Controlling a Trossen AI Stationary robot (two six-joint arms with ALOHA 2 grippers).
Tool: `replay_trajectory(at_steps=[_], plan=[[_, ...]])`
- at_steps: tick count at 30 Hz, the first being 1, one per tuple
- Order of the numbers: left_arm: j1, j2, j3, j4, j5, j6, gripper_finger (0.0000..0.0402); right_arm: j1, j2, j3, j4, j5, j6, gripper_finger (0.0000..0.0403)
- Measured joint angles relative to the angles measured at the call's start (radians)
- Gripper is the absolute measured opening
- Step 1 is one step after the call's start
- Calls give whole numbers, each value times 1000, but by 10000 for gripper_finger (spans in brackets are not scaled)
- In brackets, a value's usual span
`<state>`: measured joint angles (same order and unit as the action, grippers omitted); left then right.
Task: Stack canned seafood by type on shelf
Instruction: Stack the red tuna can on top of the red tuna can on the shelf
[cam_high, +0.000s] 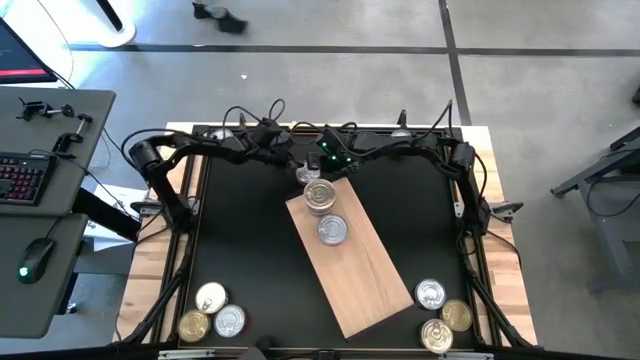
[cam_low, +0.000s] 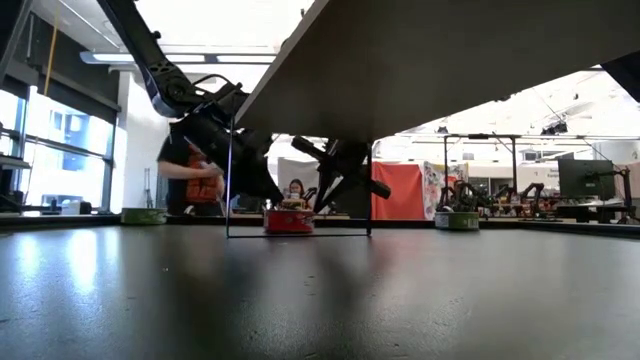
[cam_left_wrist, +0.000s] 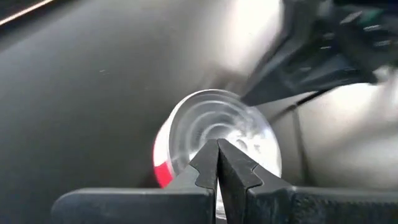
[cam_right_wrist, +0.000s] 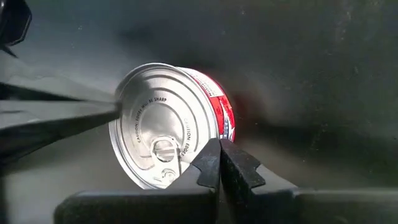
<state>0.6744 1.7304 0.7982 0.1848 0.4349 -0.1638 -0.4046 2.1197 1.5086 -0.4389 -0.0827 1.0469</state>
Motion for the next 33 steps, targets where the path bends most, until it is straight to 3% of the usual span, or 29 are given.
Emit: replay_trajectory(at_steps=[9,18,27,33], plan=[[83,-15,0,-9,182,132,0,-9,7,79,-36,72,-33,0],[109,-15,0,-42,169,144,0,-11,3,78,-69,75,-34,0],[44,-15,0,-111,-36,174,0,-18,4,79,-142,136,-34,0],[24,-14,0,-112,-127,171,0,-13,56,79,-150,75,-33,0]])
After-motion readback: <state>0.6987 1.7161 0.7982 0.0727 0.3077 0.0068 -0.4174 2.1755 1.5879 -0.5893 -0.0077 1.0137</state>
